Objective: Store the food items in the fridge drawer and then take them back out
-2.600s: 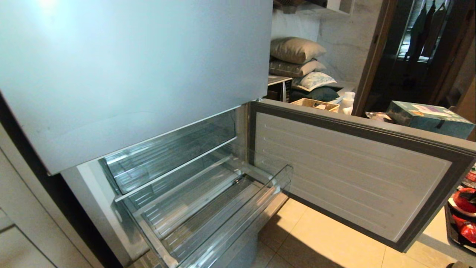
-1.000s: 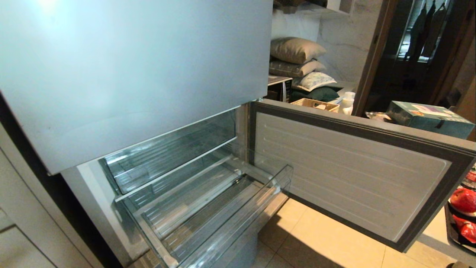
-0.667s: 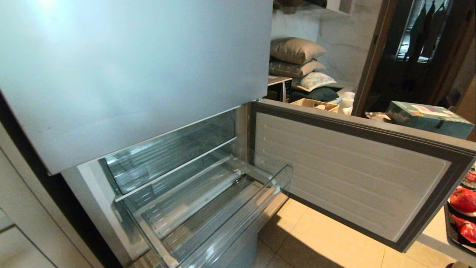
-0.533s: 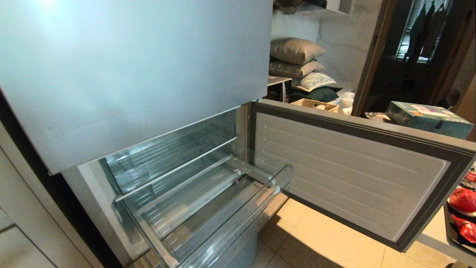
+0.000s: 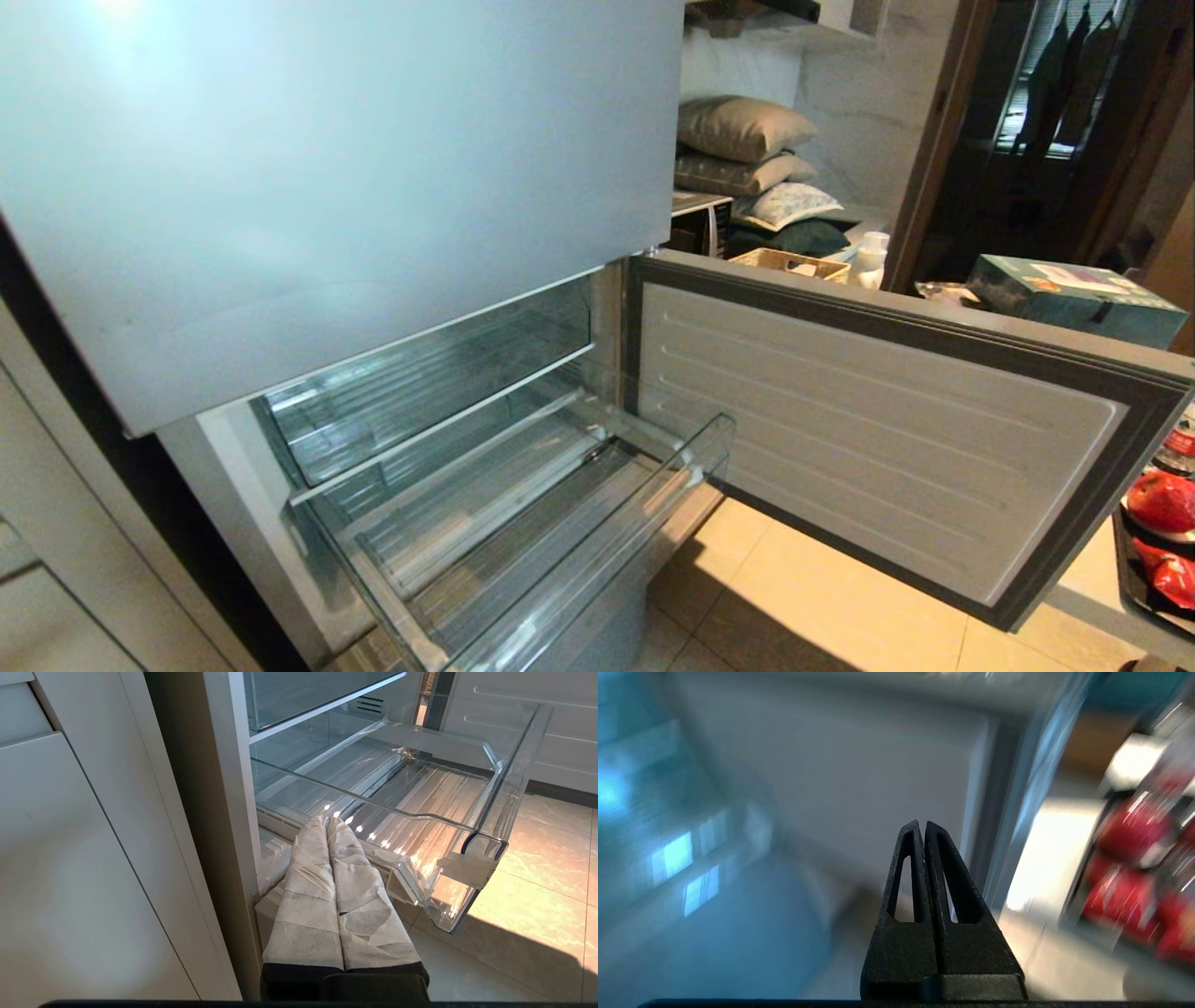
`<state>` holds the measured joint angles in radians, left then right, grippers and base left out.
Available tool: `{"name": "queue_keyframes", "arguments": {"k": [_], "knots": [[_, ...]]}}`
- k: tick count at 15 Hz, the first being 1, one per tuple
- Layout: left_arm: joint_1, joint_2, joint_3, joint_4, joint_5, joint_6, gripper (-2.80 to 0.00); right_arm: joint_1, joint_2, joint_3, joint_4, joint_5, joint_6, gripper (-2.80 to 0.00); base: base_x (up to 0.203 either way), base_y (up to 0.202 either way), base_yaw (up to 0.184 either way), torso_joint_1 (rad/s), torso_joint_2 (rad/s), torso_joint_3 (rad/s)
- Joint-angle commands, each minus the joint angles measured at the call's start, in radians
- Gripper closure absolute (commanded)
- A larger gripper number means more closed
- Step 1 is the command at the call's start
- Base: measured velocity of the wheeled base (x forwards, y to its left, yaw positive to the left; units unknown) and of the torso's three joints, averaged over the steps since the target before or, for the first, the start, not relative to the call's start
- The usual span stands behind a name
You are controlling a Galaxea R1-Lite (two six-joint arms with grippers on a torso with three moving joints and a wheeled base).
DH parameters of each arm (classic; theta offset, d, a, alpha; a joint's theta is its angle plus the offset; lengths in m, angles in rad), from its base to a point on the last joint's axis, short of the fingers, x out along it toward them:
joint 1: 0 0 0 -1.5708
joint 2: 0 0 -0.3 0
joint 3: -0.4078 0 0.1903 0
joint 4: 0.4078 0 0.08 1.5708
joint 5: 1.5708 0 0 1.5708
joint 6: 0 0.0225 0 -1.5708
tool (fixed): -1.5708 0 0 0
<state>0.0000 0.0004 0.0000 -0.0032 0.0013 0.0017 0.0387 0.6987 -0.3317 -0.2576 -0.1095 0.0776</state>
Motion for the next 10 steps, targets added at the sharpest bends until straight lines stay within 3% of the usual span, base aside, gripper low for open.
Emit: {"name": "queue_keyframes", "arguments": {"k": [1, 5, 8, 10], "knots": [[0.000, 0.001, 0.002, -0.001, 0.000, 0.000, 0.00, 0.107, -0.010, 0.095, 0.010, -0.032, 0.022, 0.00, 0.000, 0.000, 0.000, 0.000, 0.00, 0.000], [0.000, 0.001, 0.002, 0.000, 0.000, 0.000, 0.00, 0.124, 0.103, 0.240, -0.056, -0.035, 0.090, 0.00, 0.000, 0.000, 0.000, 0.000, 0.00, 0.000], [0.000, 0.000, 0.002, -0.001, 0.000, 0.000, 0.00, 0.122, -0.125, 0.284, -0.064, -0.027, 0.062, 0.00, 0.000, 0.000, 0.000, 0.000, 0.00, 0.000], [0.000, 0.001, 0.002, 0.000, 0.000, 0.000, 0.00, 0.102, -0.326, 0.307, -0.016, -0.025, -0.002, 0.00, 0.000, 0.000, 0.000, 0.000, 0.00, 0.000]]}}
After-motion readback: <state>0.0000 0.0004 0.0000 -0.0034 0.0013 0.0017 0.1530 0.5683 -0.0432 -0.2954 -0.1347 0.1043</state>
